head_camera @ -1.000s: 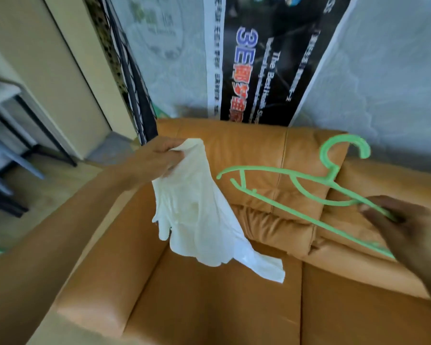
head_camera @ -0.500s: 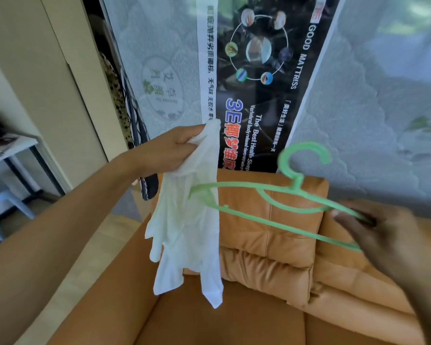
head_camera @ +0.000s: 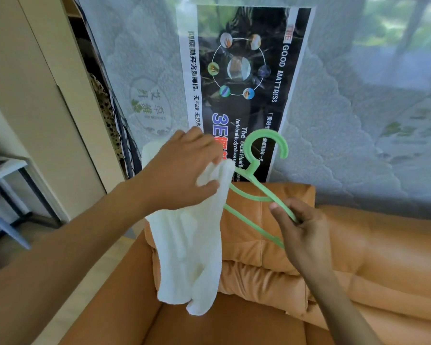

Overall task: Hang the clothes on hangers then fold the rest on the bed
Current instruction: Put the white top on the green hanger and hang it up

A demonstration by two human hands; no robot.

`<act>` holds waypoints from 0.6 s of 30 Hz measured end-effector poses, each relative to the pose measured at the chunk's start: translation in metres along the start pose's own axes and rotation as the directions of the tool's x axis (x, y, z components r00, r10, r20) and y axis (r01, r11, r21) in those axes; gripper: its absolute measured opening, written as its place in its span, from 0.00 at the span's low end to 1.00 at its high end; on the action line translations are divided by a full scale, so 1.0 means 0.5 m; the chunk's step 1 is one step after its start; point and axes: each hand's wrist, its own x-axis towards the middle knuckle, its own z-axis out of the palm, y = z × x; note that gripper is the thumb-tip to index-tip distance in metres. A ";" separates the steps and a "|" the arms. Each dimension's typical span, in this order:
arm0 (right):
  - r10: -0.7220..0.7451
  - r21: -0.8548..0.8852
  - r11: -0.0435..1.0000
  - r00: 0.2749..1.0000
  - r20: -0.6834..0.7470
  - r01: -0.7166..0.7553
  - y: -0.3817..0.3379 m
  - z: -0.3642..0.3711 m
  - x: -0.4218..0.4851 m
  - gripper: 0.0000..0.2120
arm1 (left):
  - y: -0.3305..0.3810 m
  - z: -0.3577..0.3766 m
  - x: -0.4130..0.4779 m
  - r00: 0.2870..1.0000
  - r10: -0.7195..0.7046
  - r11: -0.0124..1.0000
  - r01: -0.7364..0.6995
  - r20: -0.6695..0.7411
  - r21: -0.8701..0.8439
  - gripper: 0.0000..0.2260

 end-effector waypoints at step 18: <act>-0.521 -0.265 0.820 0.853 0.023 0.507 0.014 0.046 -0.148 0.04 | 0.006 0.053 0.066 0.956 -0.237 0.971 0.238 -0.172 -0.017 0.19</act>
